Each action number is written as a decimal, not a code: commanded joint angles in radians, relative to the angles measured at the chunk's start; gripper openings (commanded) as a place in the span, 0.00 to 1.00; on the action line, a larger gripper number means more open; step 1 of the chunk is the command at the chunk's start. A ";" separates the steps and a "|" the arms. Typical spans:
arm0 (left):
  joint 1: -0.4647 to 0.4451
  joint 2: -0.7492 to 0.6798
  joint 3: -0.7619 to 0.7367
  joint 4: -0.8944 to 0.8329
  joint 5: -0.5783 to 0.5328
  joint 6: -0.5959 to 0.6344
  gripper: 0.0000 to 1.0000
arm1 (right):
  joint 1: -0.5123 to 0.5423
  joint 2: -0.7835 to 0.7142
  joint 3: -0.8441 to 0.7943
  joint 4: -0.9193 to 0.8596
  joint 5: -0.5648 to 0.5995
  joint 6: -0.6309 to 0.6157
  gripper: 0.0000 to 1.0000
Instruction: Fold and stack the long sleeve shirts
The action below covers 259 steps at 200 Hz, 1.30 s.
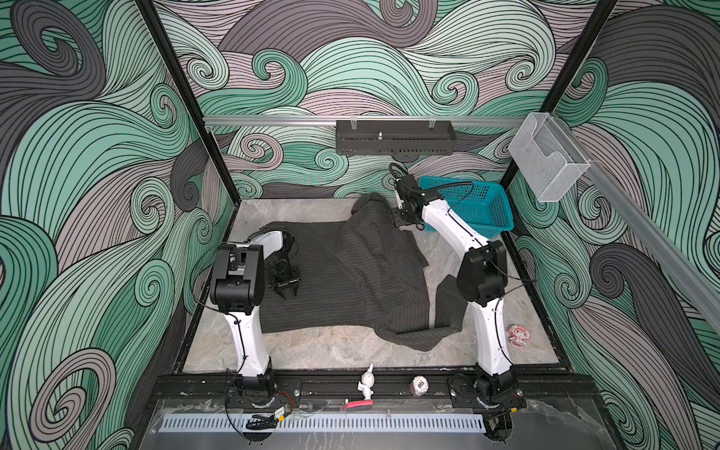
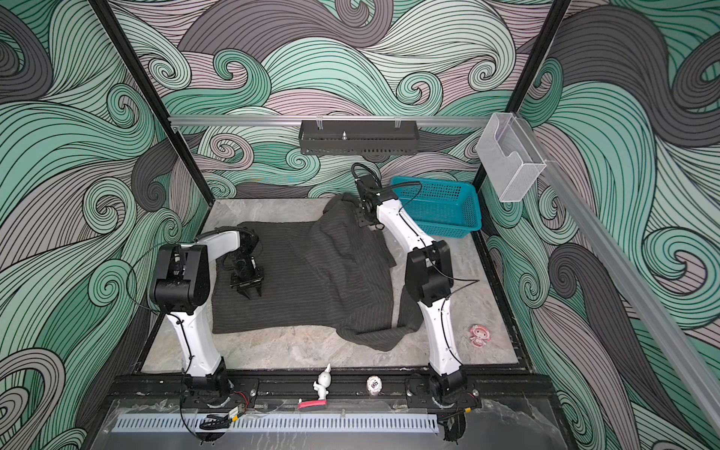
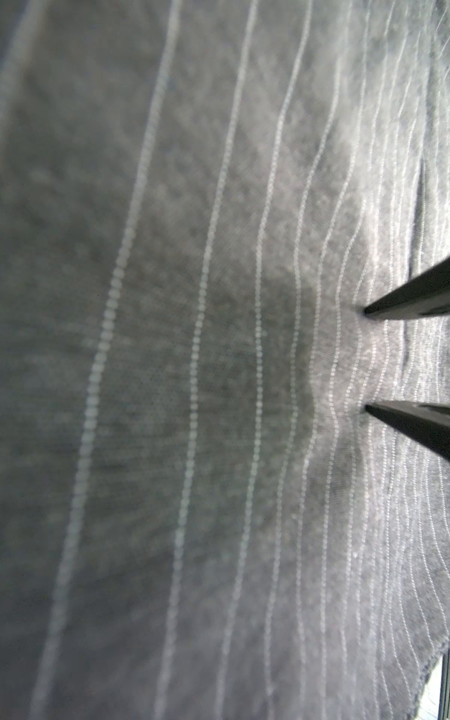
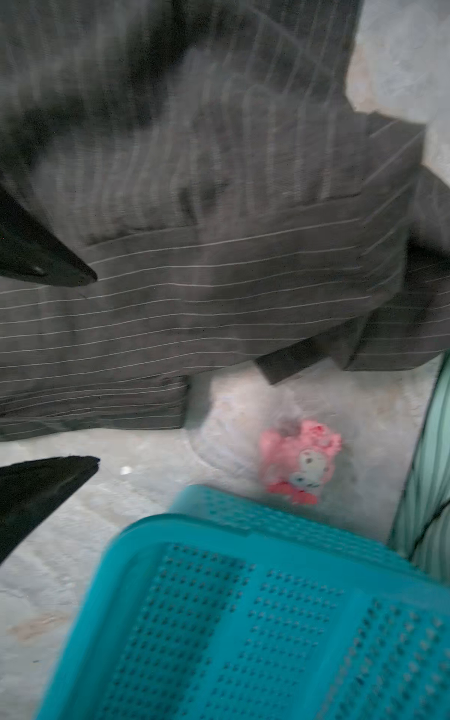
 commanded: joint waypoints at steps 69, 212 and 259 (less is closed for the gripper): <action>0.013 0.020 -0.020 0.009 -0.052 -0.013 0.35 | 0.004 0.060 -0.271 -0.031 -0.155 0.301 0.49; 0.036 -0.160 -0.087 0.001 -0.013 -0.007 0.40 | -0.030 -0.384 -0.797 -0.012 -0.113 0.458 0.55; 0.025 -0.122 0.245 -0.062 0.037 -0.022 0.50 | -0.036 -0.290 -0.517 -0.042 -0.112 0.426 0.60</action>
